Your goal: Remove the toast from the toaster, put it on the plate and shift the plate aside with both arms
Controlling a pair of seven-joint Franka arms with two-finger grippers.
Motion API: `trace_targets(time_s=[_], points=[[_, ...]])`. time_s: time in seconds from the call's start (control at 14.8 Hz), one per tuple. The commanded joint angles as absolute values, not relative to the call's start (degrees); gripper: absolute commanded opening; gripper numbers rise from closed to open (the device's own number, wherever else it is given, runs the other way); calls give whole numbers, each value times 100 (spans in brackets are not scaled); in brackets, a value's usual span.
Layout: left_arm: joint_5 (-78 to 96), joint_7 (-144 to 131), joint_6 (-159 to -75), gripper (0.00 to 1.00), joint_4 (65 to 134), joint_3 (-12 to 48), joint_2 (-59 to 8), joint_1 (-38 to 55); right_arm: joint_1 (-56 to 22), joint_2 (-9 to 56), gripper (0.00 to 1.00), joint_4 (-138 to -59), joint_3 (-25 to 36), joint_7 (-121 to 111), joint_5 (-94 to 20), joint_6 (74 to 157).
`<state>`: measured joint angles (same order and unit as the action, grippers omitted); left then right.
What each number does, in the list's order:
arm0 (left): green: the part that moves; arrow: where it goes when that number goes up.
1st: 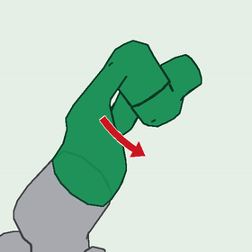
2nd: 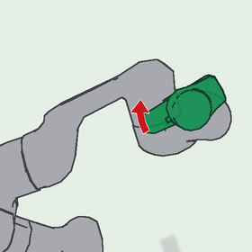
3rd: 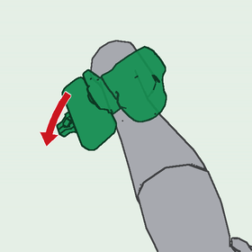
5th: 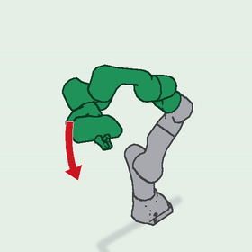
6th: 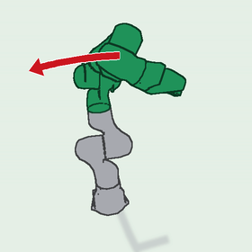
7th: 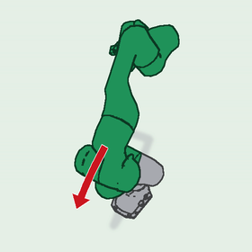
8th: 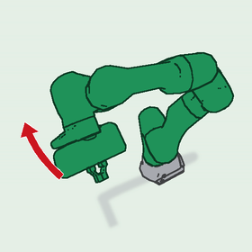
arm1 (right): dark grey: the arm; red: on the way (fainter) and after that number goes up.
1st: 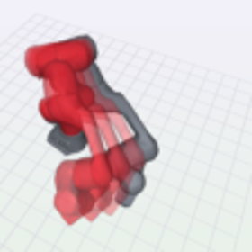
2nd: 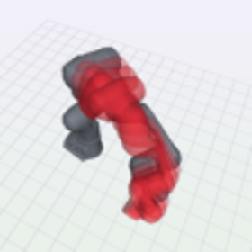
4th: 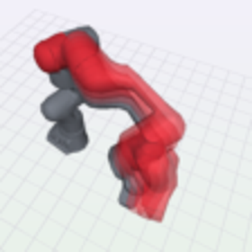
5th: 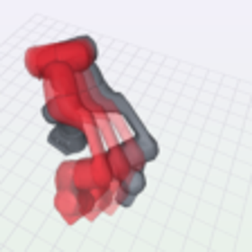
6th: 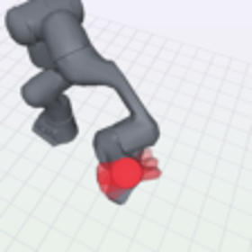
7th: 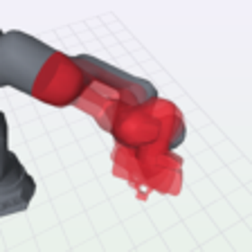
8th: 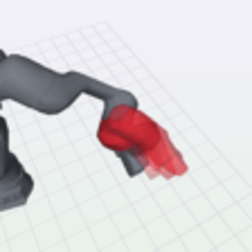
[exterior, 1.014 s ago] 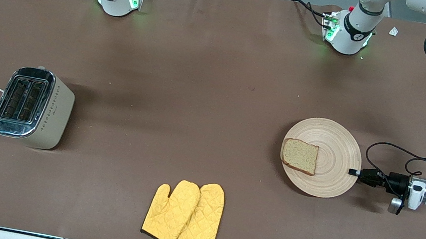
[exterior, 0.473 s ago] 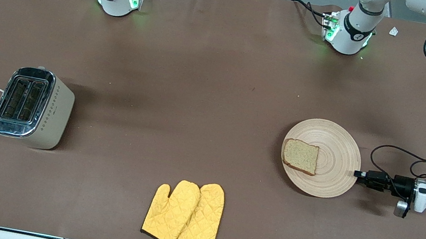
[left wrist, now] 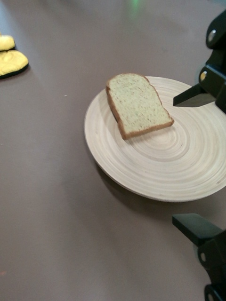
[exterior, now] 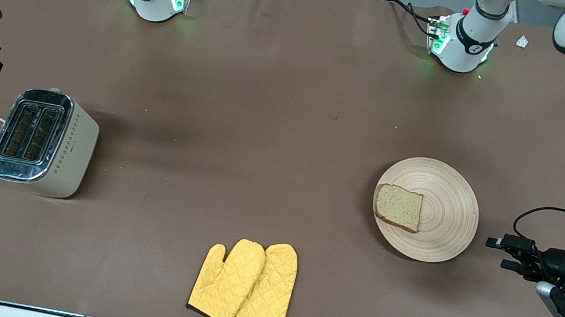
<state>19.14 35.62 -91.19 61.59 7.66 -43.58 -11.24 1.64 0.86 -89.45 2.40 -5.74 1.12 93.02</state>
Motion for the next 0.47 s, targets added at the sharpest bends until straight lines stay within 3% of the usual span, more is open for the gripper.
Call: trace_targets(time_s=[0.0,0.41], points=[[1145,2519,-9246,100,6425,633,-3527,-433,132,35,100,-8991,281,-545,88,9308],[-17,46,-8535,100,6530,694,-1823,632,123,44,100,-8991,273,-545,88,9316]])
